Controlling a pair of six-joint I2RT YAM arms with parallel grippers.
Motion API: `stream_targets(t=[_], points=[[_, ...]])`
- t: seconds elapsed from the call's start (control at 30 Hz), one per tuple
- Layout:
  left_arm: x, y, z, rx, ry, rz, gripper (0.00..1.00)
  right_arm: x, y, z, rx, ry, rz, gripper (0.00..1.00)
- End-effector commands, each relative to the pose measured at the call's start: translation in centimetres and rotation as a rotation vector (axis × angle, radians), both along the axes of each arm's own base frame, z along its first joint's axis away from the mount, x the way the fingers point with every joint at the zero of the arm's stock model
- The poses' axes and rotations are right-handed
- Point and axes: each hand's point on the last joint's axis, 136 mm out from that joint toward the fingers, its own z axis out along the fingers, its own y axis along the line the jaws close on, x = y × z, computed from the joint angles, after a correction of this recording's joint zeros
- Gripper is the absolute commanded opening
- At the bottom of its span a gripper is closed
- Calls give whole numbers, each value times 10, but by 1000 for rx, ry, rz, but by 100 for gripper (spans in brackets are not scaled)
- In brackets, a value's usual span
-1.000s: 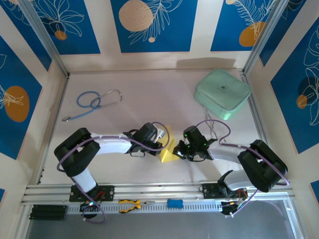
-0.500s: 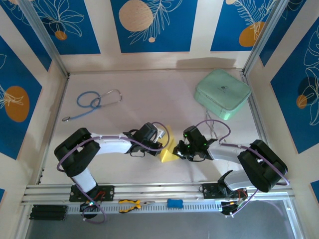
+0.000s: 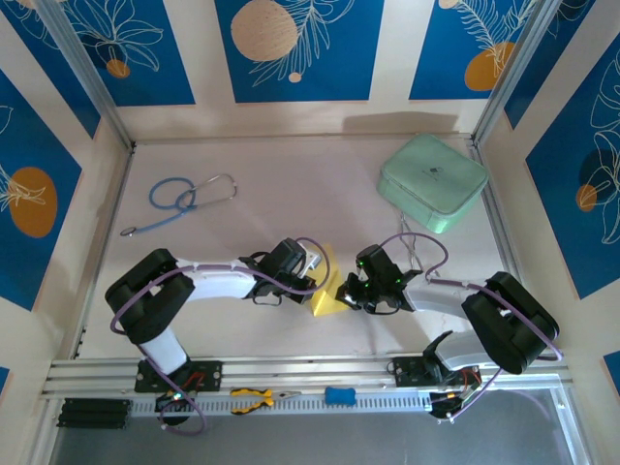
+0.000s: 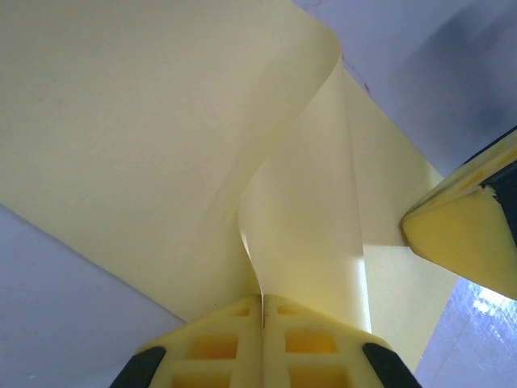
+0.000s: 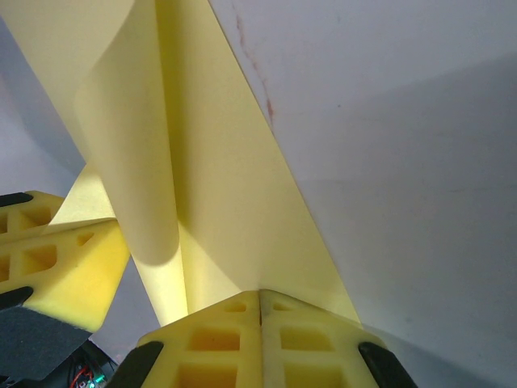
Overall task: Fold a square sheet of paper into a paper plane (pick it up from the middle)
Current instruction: Fold the triangle a second time at the center of the table.
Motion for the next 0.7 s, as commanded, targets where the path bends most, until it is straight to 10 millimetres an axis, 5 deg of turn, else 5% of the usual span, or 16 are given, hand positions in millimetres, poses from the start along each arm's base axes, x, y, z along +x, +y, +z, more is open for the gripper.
stream_targets(t=[0.0,0.67], points=[[8,-3,11,-21,-34,-9,5,-20,-19,-22,-101,91,-15,0],[7,3,7,-2,-34,9,4,-20,-19,-22,-99,92,-14,0]])
